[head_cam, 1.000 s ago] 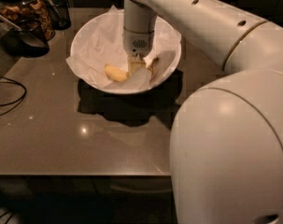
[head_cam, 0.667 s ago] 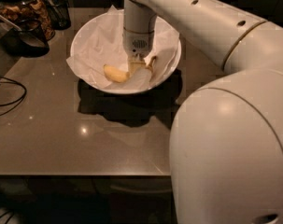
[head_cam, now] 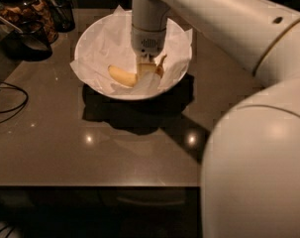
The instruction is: Pick banana from white bowl
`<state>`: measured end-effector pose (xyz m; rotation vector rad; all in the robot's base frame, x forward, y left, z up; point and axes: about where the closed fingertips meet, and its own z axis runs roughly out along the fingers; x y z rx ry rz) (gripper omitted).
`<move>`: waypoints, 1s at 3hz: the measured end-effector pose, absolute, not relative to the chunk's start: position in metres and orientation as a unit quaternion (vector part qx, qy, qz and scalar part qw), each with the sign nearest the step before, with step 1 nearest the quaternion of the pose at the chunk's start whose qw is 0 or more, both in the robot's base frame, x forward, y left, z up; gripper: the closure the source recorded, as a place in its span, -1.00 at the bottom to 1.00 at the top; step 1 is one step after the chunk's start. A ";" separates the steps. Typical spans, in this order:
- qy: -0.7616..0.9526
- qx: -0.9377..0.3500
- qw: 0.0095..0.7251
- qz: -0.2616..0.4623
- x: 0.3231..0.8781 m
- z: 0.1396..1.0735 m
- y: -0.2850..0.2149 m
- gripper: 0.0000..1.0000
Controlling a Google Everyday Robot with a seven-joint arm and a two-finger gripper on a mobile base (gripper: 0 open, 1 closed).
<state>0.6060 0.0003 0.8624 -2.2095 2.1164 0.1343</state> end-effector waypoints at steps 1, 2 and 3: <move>0.707 -0.703 0.079 0.003 0.574 0.910 -0.013 1.00; 0.704 -0.700 0.107 -0.041 0.541 0.960 -0.015 1.00; 0.703 -0.699 0.121 -0.045 0.541 0.968 -0.015 1.00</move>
Offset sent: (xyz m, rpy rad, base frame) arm -0.1149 -0.0232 0.1672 -0.0671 -0.3236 -0.0602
